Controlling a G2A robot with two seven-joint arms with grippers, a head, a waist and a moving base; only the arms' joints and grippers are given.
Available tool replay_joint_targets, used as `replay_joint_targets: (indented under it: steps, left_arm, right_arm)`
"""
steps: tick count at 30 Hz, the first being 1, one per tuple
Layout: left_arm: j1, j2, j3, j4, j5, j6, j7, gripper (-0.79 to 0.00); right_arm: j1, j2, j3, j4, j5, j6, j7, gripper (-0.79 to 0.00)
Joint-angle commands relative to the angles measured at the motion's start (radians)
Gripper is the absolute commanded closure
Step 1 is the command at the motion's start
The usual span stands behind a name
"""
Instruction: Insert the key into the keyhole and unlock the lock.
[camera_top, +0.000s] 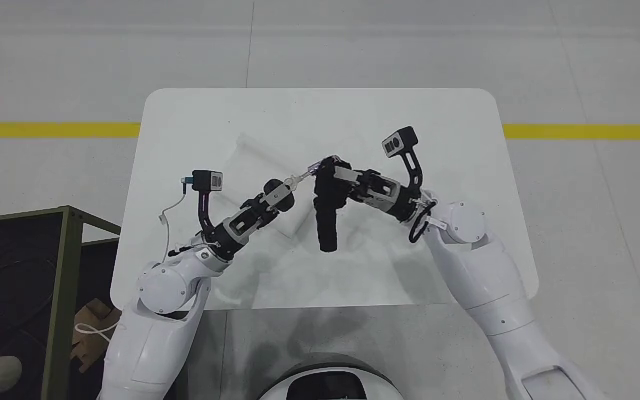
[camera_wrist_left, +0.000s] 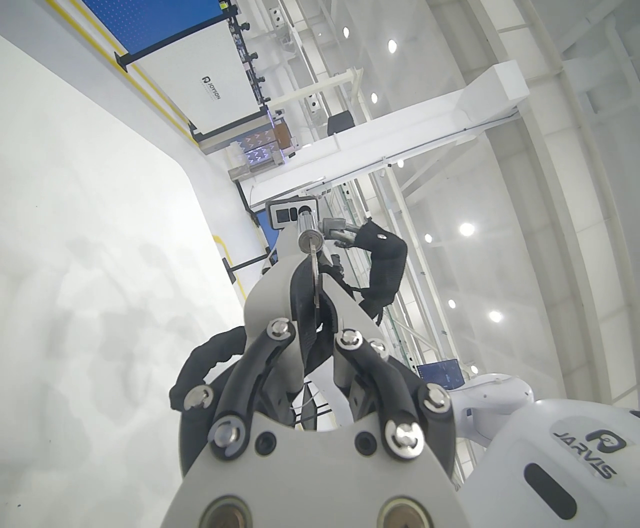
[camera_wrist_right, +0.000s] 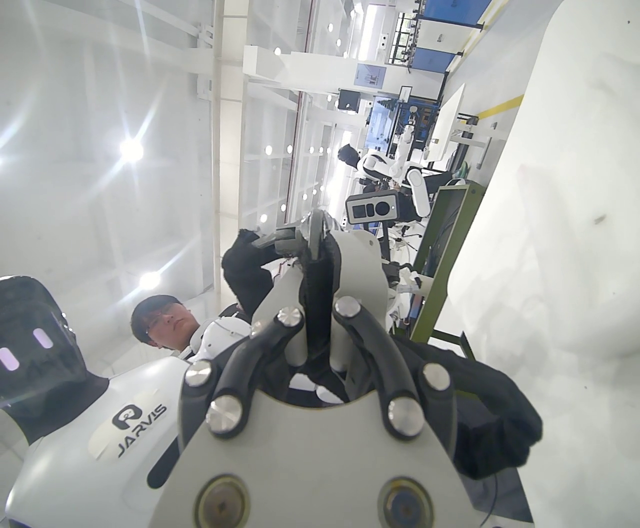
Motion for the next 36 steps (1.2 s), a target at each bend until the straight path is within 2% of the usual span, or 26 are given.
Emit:
replay_joint_targets:
  steps: [1, 18, 24, 28, 31, 36]
  left_arm:
    - [-0.001, 0.0, 0.002, 0.001, 0.002, 0.004, 0.0, 0.0]
    - [-0.003, 0.004, 0.0, 0.002, 0.021, 0.022, -0.017, 0.0]
    - [-0.004, 0.007, -0.006, -0.002, 0.024, -0.01, -0.049, 0.0]
    - [-0.007, 0.009, -0.017, -0.02, 0.142, -0.093, -0.032, 0.0]
    - [-0.002, 0.009, -0.021, -0.033, 0.298, -0.172, 0.019, 0.0]
    - [0.01, 0.008, -0.018, -0.055, 0.543, -0.241, 0.113, 0.0]
  right_arm:
    - [-0.001, 0.0, 0.0, -0.001, -0.002, -0.001, 0.001, 0.0]
    - [0.002, 0.002, 0.008, -0.009, -0.071, -0.02, 0.031, 0.0]
    - [0.005, 0.003, 0.013, -0.002, -0.067, -0.008, 0.041, 0.0]
    - [0.004, 0.002, 0.008, 0.0, -0.064, -0.003, 0.042, 0.0]
    - [0.004, 0.001, 0.007, -0.001, -0.064, 0.0, 0.039, 0.0]
    - [0.004, 0.002, 0.013, -0.001, -0.061, 0.005, 0.04, 0.0]
